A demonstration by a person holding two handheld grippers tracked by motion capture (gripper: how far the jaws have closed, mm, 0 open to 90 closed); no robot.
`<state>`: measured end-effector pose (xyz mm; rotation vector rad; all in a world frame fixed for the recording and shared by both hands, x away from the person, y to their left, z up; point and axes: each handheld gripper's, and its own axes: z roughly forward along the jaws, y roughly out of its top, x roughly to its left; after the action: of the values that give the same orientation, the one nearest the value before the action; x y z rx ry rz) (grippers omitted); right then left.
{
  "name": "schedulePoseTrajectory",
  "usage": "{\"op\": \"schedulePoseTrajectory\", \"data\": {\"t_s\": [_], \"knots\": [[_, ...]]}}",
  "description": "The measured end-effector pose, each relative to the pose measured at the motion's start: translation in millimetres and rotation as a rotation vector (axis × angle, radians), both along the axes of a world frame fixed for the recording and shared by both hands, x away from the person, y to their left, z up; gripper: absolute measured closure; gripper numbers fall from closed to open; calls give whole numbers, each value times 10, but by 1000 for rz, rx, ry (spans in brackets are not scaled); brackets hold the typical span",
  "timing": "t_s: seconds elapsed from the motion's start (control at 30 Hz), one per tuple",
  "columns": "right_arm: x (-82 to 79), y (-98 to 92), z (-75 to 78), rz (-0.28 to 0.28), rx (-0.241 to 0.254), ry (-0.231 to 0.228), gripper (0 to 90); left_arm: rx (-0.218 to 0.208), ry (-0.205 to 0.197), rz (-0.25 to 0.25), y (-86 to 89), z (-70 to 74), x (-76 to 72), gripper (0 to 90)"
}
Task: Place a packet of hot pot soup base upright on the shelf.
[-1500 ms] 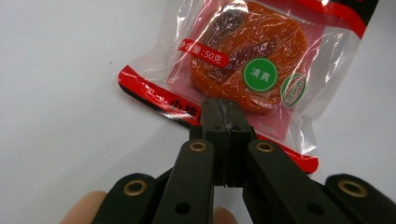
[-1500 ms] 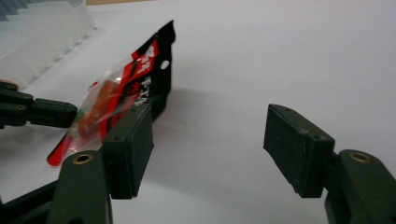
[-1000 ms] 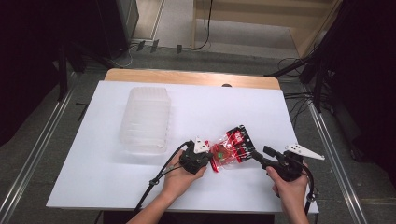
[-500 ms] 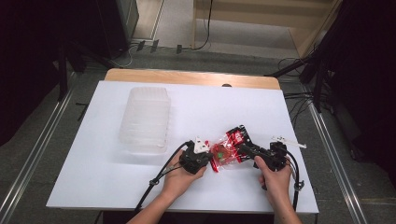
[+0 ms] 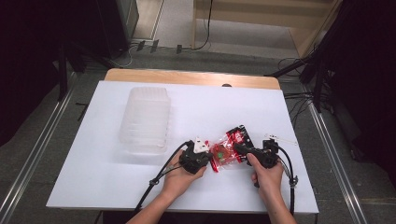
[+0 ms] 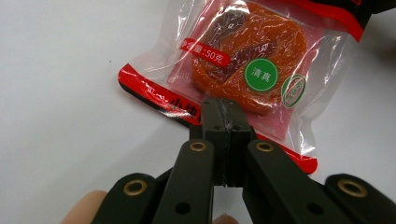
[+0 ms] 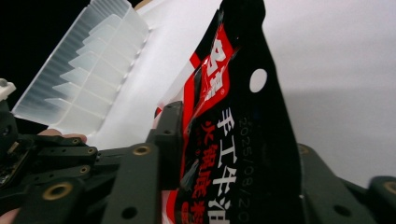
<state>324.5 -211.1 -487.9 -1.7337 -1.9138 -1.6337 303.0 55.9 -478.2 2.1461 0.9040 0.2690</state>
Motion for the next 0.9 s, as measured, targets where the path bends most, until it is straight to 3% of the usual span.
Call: {"op": "schedulePoseTrajectory", "data": {"t_s": [0.13,0.3,0.37,0.57,0.8,0.9], "knots": [[-9,-10,19,4,12,-29,772,0,0,0,0,0,0,900],[-39,15,44,20,-5,-74,894,1,-6,4,-8,1,-8,900],[-52,27,58,21,-23,-97,900,4,-12,7,-6,5,-10,900],[-87,49,100,27,-75,-144,900,-83,-38,26,62,104,-28,854],[-143,89,186,45,-129,-223,900,-137,-91,30,200,336,-133,676],[-175,119,242,57,-155,-254,900,-177,-141,45,339,487,-208,568]]}}
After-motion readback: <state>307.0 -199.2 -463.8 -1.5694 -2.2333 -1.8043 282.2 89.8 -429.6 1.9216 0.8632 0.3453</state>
